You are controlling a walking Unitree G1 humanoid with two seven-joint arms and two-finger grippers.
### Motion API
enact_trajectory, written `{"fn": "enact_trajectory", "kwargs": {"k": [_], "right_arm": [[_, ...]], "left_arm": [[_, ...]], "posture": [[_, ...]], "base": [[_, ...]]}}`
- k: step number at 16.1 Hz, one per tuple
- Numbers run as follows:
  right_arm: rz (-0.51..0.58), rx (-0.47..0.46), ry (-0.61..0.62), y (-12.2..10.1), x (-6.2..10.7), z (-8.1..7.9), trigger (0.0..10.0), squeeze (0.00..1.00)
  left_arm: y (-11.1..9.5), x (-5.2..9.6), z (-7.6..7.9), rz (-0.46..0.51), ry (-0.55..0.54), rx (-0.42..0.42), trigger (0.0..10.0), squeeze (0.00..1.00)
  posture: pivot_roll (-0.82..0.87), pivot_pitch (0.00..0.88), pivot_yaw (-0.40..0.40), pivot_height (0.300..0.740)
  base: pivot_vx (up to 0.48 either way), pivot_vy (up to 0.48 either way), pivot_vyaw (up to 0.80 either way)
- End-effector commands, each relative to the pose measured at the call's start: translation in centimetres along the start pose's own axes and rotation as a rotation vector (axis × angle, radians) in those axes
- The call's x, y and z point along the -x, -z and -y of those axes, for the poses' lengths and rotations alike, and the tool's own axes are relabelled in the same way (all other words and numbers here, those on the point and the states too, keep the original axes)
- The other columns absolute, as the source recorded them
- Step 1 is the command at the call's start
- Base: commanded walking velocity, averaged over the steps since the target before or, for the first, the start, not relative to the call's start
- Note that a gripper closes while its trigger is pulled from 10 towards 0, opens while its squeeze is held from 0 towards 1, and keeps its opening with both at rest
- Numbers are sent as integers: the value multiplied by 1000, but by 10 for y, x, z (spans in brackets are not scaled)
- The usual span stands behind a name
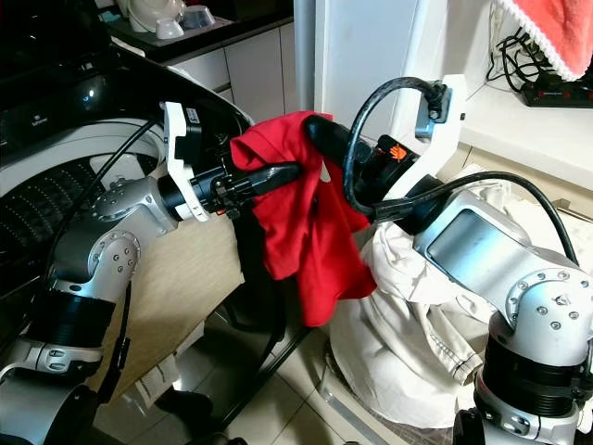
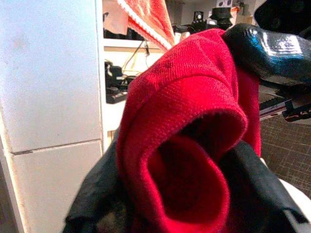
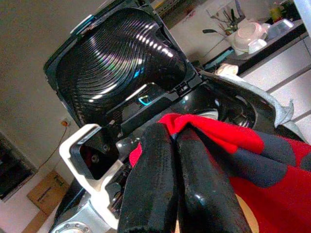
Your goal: Clothes washing
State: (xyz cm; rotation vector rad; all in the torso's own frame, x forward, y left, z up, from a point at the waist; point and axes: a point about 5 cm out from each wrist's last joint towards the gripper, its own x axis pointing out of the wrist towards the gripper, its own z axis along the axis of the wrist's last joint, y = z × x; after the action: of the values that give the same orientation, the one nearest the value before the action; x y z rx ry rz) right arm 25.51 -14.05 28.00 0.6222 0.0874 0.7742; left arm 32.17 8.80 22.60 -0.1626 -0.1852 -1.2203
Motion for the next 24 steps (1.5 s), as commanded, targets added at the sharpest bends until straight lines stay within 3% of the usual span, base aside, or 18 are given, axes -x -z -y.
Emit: {"fn": "enact_trajectory", "kwargs": {"k": [1, 7, 8, 9, 10, 11, 13, 15, 16, 17, 18, 19, 20, 21, 23, 24], "right_arm": [[10, 2, -14, -1, 0, -4, 0, 0], [11, 10, -14, -2, -1, -4, 0, 0], [11, 18, -22, -2, -1, -5, 0, 59], [7, 25, -25, -1, -1, -6, 4275, 1000], [6, 25, -26, -1, -1, -6, 7569, 1000], [3, 35, -34, -1, 0, -7, 10000, 1000], [8, 16, -61, 0, 0, -9, 10000, 1000], [-10, 86, -16, -1, 1, -6, 10000, 1000], [-48, 144, 5, 2, 2, -5, 10000, 0], [-99, 209, 7, 8, 2, -6, 10000, 0], [-104, 216, -4, 9, 1, -8, 10000, 0], [-111, 227, -22, 11, -1, -12, 10000, 0], [-117, 242, -31, 12, -3, -14, 10000, 0], [-119, 247, -34, 13, -5, -15, 10000, 0], [-122, 276, -44, 16, -11, -18, 10000, 0], [-121, 280, -46, 17, -12, -19, 10000, 0]], "left_arm": [[-3, 2, 2, 10, 4, -4, 0, 0], [-6, 2, 0, 28, -3, -12, 0, 0], [-8, 3, -2, 34, -12, -22, 0, 0], [-9, 3, -4, 42, -21, -28, 0, 0], [-10, 3, -4, 48, -26, -30, 0, 0], [-12, 4, -7, 57, -45, -35, 0, 0], [-16, 6, -15, 63, -108, -64, 0, 0], [-27, 13, -32, 63, -247, -171, 0, 0], [-41, 22, -48, 61, -405, -268, 0, 0], [-75, 48, -77, 69, -737, -477, 0, 0], [-89, 59, -85, 57, -848, -575, 0, 0], [-118, 83, -95, 69, -1070, -726, 0, 0], [-144, 104, -99, 128, -1204, -787, 0, 0], [-152, 112, -100, 131, -1237, -823, 0, 0], [-167, 132, -104, 68, -1363, -999, 0, 0], [-168, 133, -105, 61, -1379, -1027, 0, 0]], "posture": [[-192, 0, 91, 740], [-191, 0, 91, 740], [-190, 0, 92, 740], [-189, 0, 94, 740], [-188, 0, 95, 740], [-189, 0, 95, 740], [-188, 0, 96, 740], [-191, 0, 97, 740], [-192, 0, 98, 740], [-190, 0, 97, 740], [-190, 0, 97, 740], [-190, 0, 97, 740], [-185, 0, 91, 740], [-180, 0, 91, 740], [-186, 0, 93, 740], [-186, 0, 93, 740]], "base": [[0, 0, 0], [0, 0, 0], [0, 0, 0], [0, 0, 0], [0, 0, 0], [0, 0, 0], [0, 0, 0], [0, 0, 0], [0, 0, 0], [0, 0, 0], [0, 0, 0], [0, 0, 0], [0, 0, 0], [0, 0, 0], [0, 0, 0], [0, 0, 0]]}}
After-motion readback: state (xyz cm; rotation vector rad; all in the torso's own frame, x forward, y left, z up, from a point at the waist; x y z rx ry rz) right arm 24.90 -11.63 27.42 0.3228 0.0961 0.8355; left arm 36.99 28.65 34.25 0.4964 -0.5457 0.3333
